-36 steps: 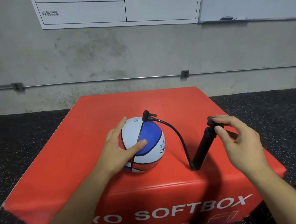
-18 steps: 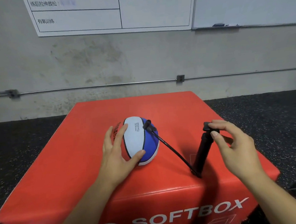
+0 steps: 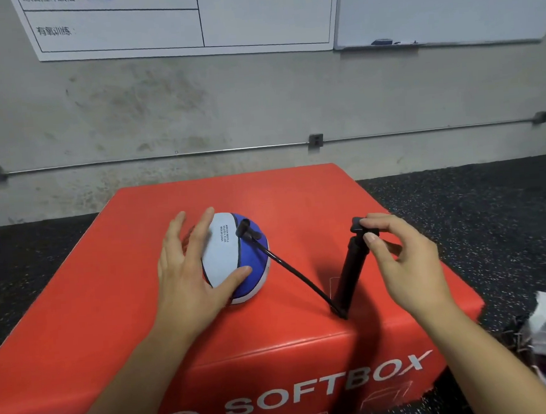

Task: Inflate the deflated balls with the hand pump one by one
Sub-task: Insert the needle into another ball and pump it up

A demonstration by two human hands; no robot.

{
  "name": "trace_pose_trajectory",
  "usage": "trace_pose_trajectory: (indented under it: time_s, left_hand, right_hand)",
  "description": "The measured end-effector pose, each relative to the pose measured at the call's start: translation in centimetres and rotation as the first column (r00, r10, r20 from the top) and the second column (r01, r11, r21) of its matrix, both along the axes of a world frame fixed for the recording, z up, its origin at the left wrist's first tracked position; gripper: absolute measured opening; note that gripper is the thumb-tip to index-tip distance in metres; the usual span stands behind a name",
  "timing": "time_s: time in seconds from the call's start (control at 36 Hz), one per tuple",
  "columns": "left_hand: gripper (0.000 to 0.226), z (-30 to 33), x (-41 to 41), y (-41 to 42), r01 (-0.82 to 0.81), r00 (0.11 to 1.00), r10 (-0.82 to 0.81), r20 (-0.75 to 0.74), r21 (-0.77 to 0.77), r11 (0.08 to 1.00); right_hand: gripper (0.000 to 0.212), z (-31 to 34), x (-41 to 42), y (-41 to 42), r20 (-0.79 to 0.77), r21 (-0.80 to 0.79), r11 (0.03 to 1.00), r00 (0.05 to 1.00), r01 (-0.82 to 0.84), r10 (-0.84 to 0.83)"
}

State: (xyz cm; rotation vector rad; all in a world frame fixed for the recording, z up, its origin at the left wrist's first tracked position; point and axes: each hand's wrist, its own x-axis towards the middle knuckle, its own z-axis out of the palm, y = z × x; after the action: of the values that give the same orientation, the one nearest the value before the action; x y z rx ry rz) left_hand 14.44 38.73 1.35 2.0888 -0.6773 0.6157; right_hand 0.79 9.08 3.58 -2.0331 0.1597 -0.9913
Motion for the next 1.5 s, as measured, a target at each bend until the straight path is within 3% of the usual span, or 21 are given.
trace_pose_trajectory:
  time_s: [0.11,0.19,0.36,0.56,0.92,1.28,1.5]
  left_hand:
    - [0.093,1.5,-2.5,-3.4,0.057,0.985,-0.057,0.162,0.002,0.998]
    - [0.087,1.6,-4.2,-6.6,0.158,0.967,-0.16,0.197,0.025,0.987]
    - [0.068,-0.2,-6.3,-12.4,0.392,0.917,-0.396,0.053,0.071,0.917]
    - [0.07,-3.6,-6.8,-17.6,0.536,0.835,-0.53,-0.146,0.004,0.844]
    - [0.061,-4.8,-6.3,-21.6,0.529,0.837,-0.532,-0.128,-0.062,0.846]
    - [0.061,-5.2,-6.5,-21.9,0.544,0.834,-0.538,-0.121,0.023,0.839]
    - [0.063,-5.4,-6.4,-21.5,0.533,0.838,-0.529,-0.136,-0.011,0.846]
  right_hand:
    - [0.024,0.0,-0.3,-0.5,-0.002,0.036,0.999,1.0,0.004,-0.004]
    - [0.023,0.2,-0.8,-0.9,0.001,0.053,0.998,1.0,0.015,-0.015]
    - [0.023,0.2,-1.8,-1.6,-0.001,0.067,0.995,0.997,0.072,-0.072]
    - [0.023,-0.4,-3.4,-2.8,-0.001,0.057,0.995,0.996,0.085,-0.085]
    - [0.022,-1.3,-4.0,-5.9,-0.041,0.183,0.981,0.997,0.068,-0.062]
    - [0.021,3.1,-7.0,-10.7,0.221,0.305,0.933,0.938,0.193,-0.266]
    - [0.023,2.6,-6.3,-8.3,0.191,0.186,0.972,0.965,0.146,-0.181]
